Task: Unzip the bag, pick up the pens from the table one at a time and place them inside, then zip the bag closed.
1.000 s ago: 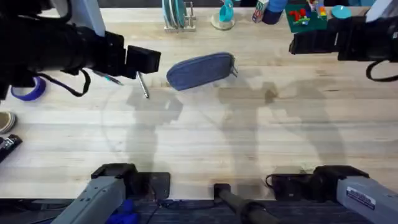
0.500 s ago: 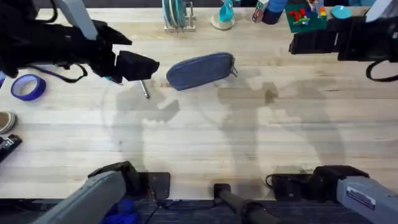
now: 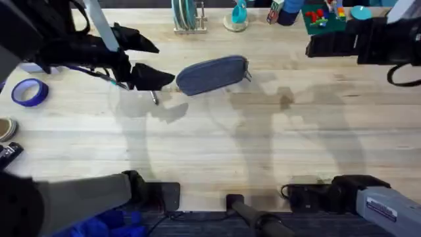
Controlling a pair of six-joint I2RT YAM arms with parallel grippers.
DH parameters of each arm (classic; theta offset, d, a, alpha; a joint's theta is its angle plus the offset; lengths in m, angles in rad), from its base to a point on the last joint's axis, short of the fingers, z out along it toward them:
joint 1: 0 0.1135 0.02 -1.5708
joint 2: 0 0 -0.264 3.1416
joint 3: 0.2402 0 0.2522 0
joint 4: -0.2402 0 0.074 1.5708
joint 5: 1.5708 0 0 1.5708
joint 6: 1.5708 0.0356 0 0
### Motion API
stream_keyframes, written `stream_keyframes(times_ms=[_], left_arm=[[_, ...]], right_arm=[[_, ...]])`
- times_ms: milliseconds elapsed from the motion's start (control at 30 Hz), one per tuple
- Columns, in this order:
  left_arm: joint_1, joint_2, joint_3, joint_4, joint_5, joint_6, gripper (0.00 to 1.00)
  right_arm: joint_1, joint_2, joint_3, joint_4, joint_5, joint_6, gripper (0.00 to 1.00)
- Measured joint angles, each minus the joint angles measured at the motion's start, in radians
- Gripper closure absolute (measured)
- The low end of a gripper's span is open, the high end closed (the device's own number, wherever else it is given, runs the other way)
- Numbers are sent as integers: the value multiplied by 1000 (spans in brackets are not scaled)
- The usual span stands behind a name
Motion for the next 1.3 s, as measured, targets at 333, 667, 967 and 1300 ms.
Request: stream_keyframes(times_ms=[333,667,967,1300], left_arm=[[0,203,1,8,37,193,9],[0,354,2,140,126,272,8],[0,363,2,191,187,283,8],[-32,390,3,187,200,286,8]], right_arm=[[0,0,0,0,0,0,5],[0,0,0,0,0,0,5],[0,0,0,0,0,0,5],[0,0,0,-1,0,0,6]])
